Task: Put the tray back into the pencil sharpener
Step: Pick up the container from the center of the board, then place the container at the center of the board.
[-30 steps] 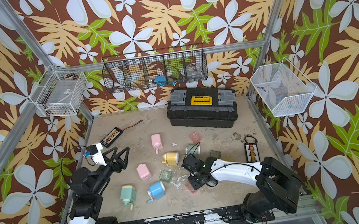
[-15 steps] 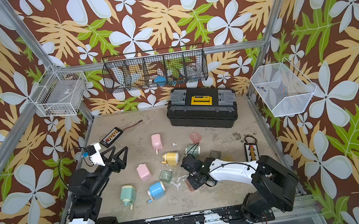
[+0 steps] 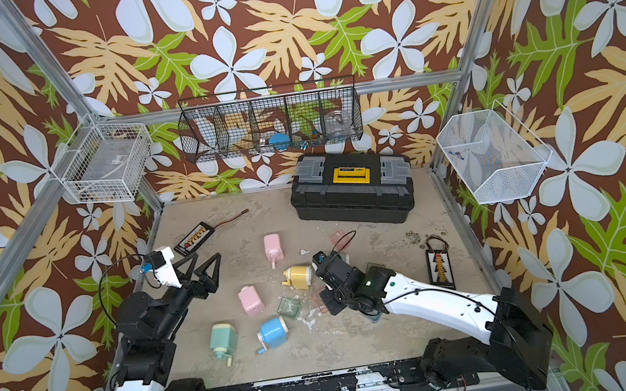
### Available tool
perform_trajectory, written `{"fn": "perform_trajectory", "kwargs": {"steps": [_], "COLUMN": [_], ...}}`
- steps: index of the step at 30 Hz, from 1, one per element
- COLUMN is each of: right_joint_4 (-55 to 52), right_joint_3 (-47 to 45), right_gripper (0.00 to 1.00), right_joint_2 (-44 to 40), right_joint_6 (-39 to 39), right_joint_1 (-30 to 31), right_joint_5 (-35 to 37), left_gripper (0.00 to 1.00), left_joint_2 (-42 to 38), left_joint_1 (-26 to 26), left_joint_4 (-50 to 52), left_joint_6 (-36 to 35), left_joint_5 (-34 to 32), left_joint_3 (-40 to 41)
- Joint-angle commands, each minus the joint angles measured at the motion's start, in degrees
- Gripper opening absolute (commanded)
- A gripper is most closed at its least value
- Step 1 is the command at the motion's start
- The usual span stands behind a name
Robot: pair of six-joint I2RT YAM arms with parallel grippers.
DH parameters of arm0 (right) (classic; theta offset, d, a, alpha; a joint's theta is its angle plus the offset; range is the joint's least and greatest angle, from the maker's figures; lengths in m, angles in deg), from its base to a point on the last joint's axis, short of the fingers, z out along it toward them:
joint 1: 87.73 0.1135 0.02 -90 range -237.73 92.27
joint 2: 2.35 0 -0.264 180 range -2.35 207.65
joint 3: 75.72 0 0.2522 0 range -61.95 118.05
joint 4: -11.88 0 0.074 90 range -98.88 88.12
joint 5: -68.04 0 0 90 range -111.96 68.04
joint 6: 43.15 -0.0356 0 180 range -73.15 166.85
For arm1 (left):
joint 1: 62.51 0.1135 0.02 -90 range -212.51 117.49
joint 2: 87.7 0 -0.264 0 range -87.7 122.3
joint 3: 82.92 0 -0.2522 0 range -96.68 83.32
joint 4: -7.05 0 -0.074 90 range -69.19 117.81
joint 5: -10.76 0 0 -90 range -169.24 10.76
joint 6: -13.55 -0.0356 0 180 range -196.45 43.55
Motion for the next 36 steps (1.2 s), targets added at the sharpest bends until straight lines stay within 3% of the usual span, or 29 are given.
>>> {"fn": "perform_trajectory", "kwargs": {"steps": [1,6,12,21,32,36], "right_joint_4": [-0.99,-4.24,-3.70,-0.24,1.18,1.45], "right_joint_3": [2.26,2.60,-1.49,-1.38,0.96,1.65], "right_gripper": [0.00,0.00,0.00,0.00,0.01,0.28], "right_joint_2": [-1.32,-1.70,2.08,11.63,20.23,20.34], "right_joint_6": [10.68,32.47,47.32,55.08,55.90,54.98], "right_joint_1": [0.08,0.33,1.06,1.74,1.84,1.84], "right_joint_5": [1.71,-6.35,-3.31,-5.34,-6.59,-7.25], "left_gripper": [0.89,0.87,0.85,0.82,0.85,0.86], "left_joint_2": [0.73,3.36,4.86,6.31,9.66,10.23], "left_joint_1": [0.01,0.06,0.03,-0.07,0.01,-0.03], "left_joint_4": [0.01,-0.06,-0.34,0.36,7.75,11.05], "left_joint_6": [-2.96,-5.92,-5.94,-3.55,-13.16,-16.57], "left_joint_5": [-1.54,-4.14,-12.20,-13.06,-11.67,-9.50], "left_joint_3": [-1.44,-2.61,-2.59,-3.34,-8.85,-11.22]}}
